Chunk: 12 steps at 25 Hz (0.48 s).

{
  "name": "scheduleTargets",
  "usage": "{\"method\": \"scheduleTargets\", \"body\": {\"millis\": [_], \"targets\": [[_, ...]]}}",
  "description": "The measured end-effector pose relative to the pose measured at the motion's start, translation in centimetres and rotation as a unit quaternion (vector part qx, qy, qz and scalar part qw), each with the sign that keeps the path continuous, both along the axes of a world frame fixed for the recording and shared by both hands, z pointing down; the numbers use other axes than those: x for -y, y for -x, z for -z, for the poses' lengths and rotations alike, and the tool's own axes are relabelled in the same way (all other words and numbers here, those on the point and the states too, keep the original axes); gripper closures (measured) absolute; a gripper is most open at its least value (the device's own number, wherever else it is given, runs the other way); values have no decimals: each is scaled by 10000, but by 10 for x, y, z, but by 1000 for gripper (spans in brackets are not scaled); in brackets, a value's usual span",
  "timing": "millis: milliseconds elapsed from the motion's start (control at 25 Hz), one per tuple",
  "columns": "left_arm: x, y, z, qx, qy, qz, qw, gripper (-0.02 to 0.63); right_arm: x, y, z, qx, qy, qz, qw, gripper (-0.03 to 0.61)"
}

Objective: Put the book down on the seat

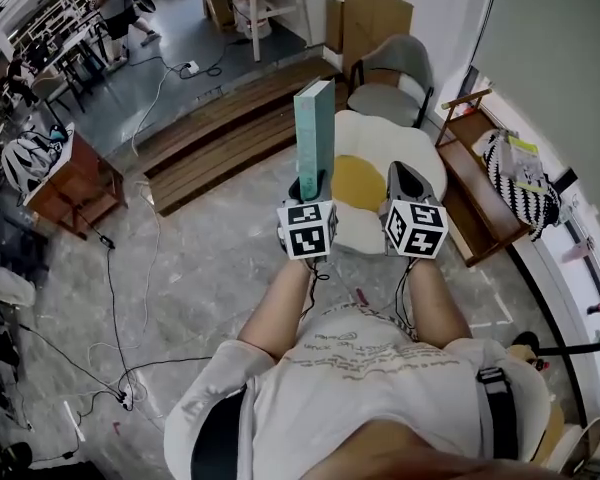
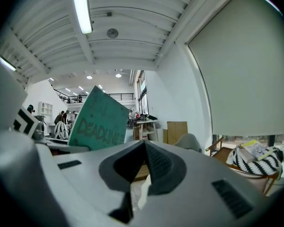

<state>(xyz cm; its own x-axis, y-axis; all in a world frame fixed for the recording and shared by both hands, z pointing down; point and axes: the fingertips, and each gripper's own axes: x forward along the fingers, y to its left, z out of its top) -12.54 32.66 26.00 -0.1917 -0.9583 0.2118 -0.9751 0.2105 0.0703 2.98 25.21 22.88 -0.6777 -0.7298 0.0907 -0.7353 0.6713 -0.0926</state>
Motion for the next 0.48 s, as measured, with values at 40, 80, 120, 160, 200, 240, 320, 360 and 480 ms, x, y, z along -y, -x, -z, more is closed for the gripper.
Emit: {"method": "scheduleTargets", "body": {"millis": [40,80,120,160,200,240,320,360,480], "targets": [[-3,1,-1,9,13,-55,10000,454,-3,3,0,-13,3,-25,10000,551],[-5,2,-2,18,23,-103,9999,454,-6,5,-1,-27,9,-48,10000,551],[-7,3,-3,11,33,-142,9999,454,-9,7,-2,-46,22,-66,10000,551],[-8,5,-4,-24,44,-173,9998,454,-12,8,-4,-68,42,-77,9999,551],[-9,6,-5,-93,48,-203,9997,454,-13,8,-6,-87,64,-87,9999,551],[-8,6,-5,-175,43,-231,9996,454,-13,7,-7,-99,83,-103,9999,551],[-7,7,-5,-257,17,-260,9993,454,-11,4,-9,-99,103,-145,9998,551],[-7,7,-4,-250,4,-263,9993,454,-10,3,-9,-87,107,-160,9998,551],[-7,7,-5,-184,5,-269,9995,454,-9,3,-9,-33,113,-174,9998,551]]}}
